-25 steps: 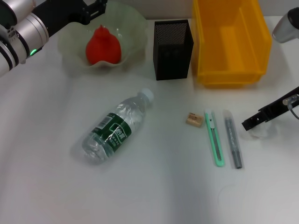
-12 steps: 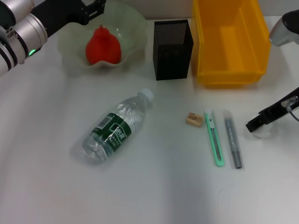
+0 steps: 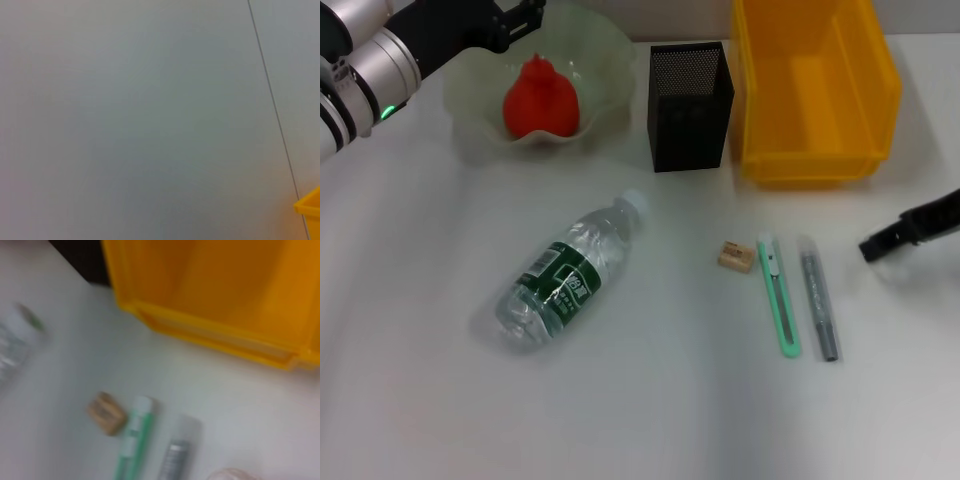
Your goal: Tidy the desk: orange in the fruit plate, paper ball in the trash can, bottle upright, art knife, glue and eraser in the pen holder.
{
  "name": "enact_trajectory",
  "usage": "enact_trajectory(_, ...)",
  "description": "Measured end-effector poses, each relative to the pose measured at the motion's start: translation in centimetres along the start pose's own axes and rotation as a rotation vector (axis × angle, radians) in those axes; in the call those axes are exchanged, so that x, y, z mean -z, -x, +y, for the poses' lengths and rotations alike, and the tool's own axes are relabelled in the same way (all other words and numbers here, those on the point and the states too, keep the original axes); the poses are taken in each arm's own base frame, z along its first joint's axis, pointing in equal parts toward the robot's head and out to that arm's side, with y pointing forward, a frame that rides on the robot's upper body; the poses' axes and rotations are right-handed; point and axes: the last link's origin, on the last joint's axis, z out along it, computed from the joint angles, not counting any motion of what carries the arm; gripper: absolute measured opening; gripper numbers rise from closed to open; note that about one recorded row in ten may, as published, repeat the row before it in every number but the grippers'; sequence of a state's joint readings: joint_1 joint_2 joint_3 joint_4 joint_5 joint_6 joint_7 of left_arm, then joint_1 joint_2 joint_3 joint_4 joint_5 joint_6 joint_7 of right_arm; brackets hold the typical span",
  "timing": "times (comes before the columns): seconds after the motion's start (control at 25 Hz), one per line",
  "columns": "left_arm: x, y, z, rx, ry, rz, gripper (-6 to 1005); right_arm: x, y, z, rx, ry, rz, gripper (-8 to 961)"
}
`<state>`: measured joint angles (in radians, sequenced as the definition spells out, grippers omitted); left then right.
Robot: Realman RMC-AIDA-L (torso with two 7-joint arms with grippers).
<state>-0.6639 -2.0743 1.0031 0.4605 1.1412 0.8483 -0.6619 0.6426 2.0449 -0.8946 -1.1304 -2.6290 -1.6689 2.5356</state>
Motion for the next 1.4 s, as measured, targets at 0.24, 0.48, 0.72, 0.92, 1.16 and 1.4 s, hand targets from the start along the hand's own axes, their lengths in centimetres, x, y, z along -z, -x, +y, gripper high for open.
enact_trajectory(0.24, 0.5, 0.0, -0.1, 0.022, -0.012, 0.016, 788, 5.4, -0.2, -0.9, 0.041, 0.372, -0.430, 505)
enact_trajectory(0.48, 1.0, 0.1, -0.1, 0.057, -0.019, 0.044, 787, 4.6, -0.1, -4.3, 0.110, 0.259, -0.893, 506)
enact_trajectory(0.72, 1.7, 0.2, 0.1, 0.106, -0.010, 0.073, 788, 1.1, 1.7, -4.2, 0.211, 0.067, -1.026, 506)
enact_trajectory(0.92, 2.4, 0.1, 0.4, 0.156, 0.033, 0.082, 787, -1.0, 4.5, -4.2, 0.233, -0.056, -0.991, 505)
enact_trajectory(1.16, 2.6, -1.1, 1.6, 0.187, 0.168, 0.027, 788, -1.7, 6.9, -3.6, 0.298, -0.130, -0.983, 505)
enact_trajectory(1.4, 3.0, -3.1, 3.2, 0.197, 0.320, -0.088, 787, -1.7, 8.2, -2.8, 0.329, -0.133, -0.983, 506)
